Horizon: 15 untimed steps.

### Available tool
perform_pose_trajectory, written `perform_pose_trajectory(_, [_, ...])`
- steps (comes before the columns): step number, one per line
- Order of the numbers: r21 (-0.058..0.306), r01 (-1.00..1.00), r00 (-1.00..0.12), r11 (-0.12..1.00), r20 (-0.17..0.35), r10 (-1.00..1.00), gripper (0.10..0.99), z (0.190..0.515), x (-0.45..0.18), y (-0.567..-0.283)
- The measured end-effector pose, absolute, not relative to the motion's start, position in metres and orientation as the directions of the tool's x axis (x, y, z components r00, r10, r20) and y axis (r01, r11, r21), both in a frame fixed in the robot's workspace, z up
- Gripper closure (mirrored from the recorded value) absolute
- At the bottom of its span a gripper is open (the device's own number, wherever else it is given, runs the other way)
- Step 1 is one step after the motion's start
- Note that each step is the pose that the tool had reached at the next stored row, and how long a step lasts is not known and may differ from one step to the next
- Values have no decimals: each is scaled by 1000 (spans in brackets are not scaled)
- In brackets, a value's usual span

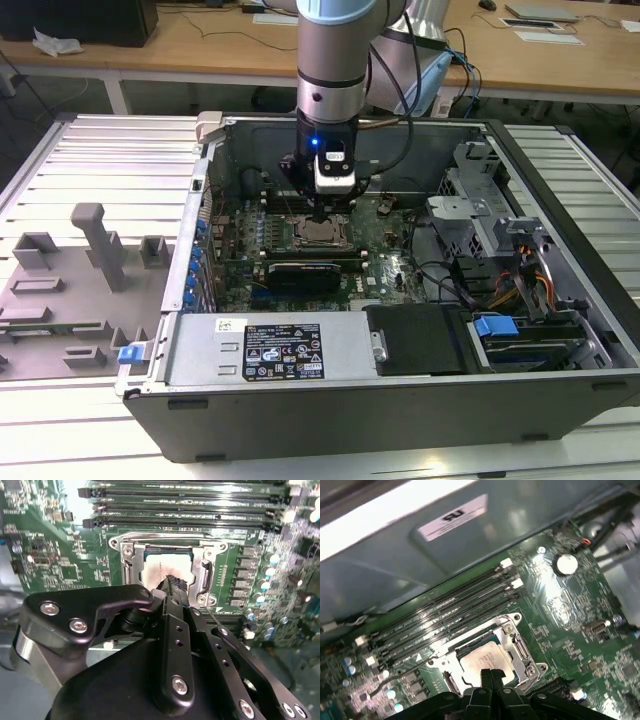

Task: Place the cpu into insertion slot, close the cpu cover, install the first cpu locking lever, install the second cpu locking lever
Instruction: 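Close the cpu cover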

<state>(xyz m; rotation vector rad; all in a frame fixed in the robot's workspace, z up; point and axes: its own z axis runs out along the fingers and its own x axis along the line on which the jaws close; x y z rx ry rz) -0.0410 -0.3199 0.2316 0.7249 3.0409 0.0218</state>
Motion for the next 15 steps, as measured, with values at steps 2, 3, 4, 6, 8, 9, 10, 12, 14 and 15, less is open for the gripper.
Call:
perform_pose_trajectory(2, [17,418,-908,908,-12,418,980,232,-41,-320])
perform_pose_trajectory(3, [17,400,-916,916,-12,400,980,232,-41,-320])
perform_pose_trajectory(4, [17,383,-924,924,-12,383,980,231,-41,-320])
perform_pose_trajectory(6, [18,325,-945,945,-13,325,980,231,-41,-320])
perform_pose_trajectory(8, [18,259,-966,966,-15,259,980,231,-41,-320])
perform_pose_trajectory(9, [19,241,-970,970,-17,241,980,231,-41,-320])
perform_pose_trajectory(10, [19,224,-974,974,-18,224,980,231,-41,-320])
perform_pose_trajectory(12, [20,183,-983,983,-22,183,980,231,-41,-320])
perform_pose_trajectory(14, [20,138,-990,990,-24,138,980,231,-41,-320])
perform_pose_trajectory(15, [20,109,-994,994,-25,110,980,231,-41,-320])
